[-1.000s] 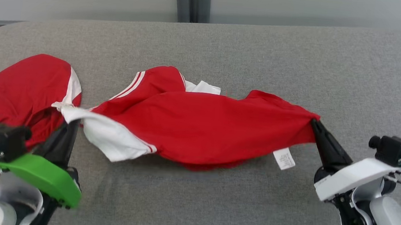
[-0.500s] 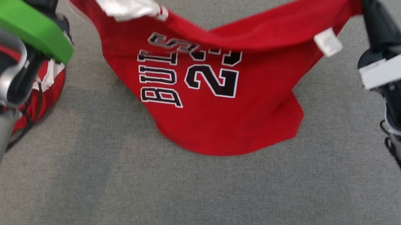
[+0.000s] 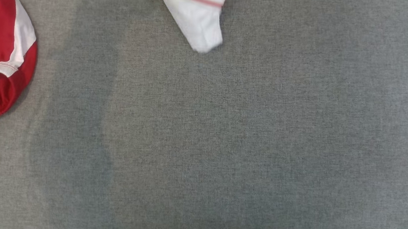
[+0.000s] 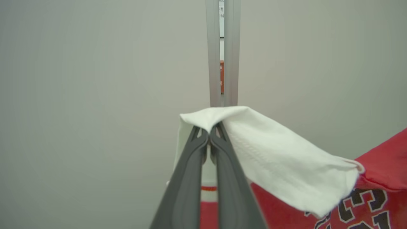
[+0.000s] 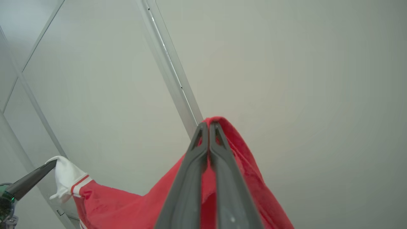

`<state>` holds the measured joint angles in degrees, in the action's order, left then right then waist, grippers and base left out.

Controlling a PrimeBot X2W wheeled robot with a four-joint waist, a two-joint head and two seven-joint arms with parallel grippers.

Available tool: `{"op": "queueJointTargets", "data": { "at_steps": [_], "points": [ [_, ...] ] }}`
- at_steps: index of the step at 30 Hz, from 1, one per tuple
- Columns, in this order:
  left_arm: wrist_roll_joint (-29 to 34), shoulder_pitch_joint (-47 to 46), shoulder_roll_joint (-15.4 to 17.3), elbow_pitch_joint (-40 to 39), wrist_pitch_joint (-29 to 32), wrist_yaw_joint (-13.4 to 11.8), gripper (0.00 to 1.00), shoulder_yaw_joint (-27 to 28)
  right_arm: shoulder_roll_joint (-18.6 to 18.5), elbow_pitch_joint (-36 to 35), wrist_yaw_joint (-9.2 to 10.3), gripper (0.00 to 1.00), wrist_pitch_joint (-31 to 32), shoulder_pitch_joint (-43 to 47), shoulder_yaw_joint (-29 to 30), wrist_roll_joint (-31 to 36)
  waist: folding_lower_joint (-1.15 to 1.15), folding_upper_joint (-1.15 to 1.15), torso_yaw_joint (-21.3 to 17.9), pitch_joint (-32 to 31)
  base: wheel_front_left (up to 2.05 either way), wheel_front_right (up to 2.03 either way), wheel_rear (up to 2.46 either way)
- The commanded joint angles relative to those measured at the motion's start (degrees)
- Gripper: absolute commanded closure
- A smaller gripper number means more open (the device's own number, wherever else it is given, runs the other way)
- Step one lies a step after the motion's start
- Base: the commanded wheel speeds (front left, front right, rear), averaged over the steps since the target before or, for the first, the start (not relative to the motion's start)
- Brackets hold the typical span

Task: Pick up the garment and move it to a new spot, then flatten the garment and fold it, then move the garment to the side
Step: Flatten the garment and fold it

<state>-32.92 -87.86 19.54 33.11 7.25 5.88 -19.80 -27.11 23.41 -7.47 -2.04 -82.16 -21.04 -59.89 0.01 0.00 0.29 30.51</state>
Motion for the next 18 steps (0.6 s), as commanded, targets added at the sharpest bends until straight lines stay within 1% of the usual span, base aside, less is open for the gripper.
{"op": "queueJointTargets", "data": {
  "at_steps": [1,3,5,7,9,13,18],
  "points": [
    [0.43,-3.21,-0.27,2.53,-1.03,0.16,1.00,0.07,-0.51,1.29,-0.05,1.00,-0.28,-3.39,-1.04,0.37,-0.01,0.00,-0.31,1.66,0.00,0.00,0.00],
    [0.64,-7.34,-1.11,6.19,-2.70,0.19,1.00,0.46,-0.47,3.71,-0.05,1.00,-0.75,-7.63,-1.82,-0.58,-0.01,0.00,-0.48,1.61,0.00,0.00,0.00],
    [0.24,-11.46,-1.58,9.81,-4.49,-0.33,1.00,1.52,-0.34,6.03,-0.04,1.00,-1.23,-11.27,-2.62,-1.53,-0.01,0.00,-0.71,1.35,0.00,0.00,0.00],
    [-0.57,-14.53,-2.32,13.61,-5.26,-0.41,1.00,2.31,0.00,8.04,-0.05,1.00,-1.12,-13.97,-3.64,-2.30,-0.01,0.00,-0.96,1.21,0.00,0.00,0.00],
    [0.04,-16.48,-2.68,16.83,-5.62,-0.02,1.00,1.59,0.17,9.73,-0.04,1.00,-0.98,-15.30,-4.99,-3.02,-0.01,0.00,-1.06,1.02,0.00,0.00,0.00],
    [-0.67,-18.76,-3.91,21.61,-5.40,0.81,1.00,0.35,-0.09,12.17,-0.05,1.00,-0.40,-16.13,-7.80,-4.65,-0.01,0.00,-0.85,1.08,0.00,0.00,0.00],
    [-1.40,-15.91,-4.28,26.06,-3.08,1.60,1.00,-2.83,-0.81,14.50,-0.05,1.00,0.17,-12.46,-12.35,-6.74,-0.01,0.00,-0.20,1.26,0.00,0.00,0.00]
  ]
}}
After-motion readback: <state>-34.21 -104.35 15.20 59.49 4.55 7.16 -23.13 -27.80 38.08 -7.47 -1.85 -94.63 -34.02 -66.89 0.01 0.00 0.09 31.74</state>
